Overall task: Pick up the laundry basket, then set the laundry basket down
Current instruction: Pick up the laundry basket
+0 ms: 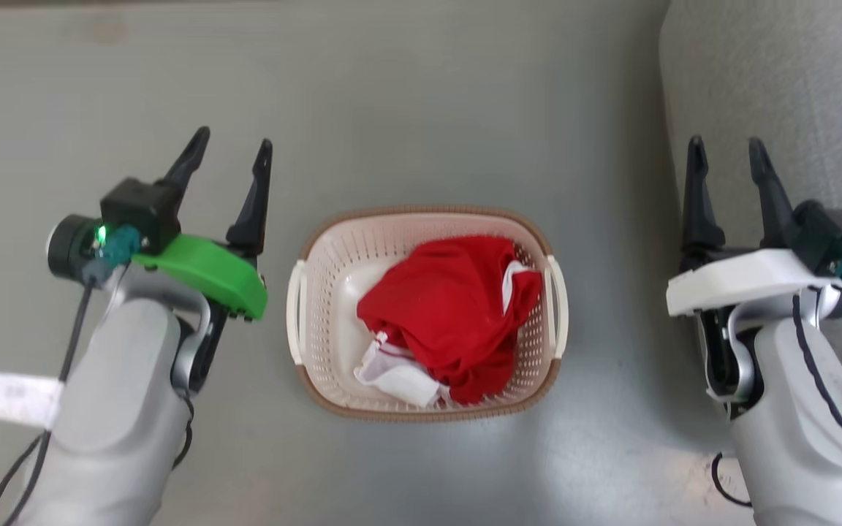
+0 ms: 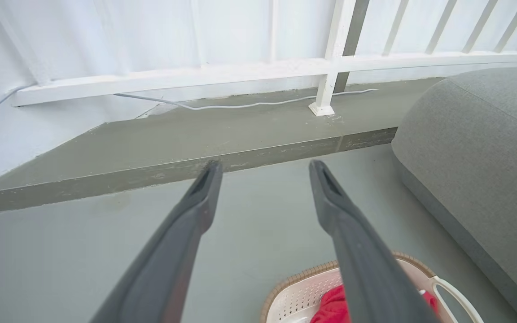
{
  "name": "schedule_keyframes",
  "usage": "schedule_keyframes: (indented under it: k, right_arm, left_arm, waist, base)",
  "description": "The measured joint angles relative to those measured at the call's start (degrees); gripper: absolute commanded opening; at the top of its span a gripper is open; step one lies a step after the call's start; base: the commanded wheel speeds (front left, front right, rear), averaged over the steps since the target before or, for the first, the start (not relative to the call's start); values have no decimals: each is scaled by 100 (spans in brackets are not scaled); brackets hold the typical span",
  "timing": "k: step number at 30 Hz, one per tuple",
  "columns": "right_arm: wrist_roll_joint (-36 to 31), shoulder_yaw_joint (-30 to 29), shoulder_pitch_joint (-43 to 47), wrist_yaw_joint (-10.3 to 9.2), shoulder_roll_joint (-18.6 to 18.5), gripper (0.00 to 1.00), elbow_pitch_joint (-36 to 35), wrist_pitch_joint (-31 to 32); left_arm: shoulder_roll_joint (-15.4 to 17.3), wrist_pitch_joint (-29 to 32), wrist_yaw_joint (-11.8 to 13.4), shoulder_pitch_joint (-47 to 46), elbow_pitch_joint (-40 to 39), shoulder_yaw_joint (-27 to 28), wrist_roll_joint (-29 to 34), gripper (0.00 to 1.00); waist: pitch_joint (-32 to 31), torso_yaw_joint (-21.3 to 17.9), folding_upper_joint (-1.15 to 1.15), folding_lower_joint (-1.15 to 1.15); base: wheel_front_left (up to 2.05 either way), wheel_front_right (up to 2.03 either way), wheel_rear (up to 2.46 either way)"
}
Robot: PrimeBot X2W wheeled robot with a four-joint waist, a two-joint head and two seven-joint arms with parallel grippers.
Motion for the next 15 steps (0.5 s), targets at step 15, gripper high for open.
schedule_keyframes:
  k: [15]
  right_arm:
    - [-63, 32, 732, 20, -11, 100, -105, 0]
  left_arm:
    - [43, 0, 342, 1214, -721, 143, 82, 100]
  waist:
    - [-959, 30, 0, 0]
  base:
    - [0, 0, 0]
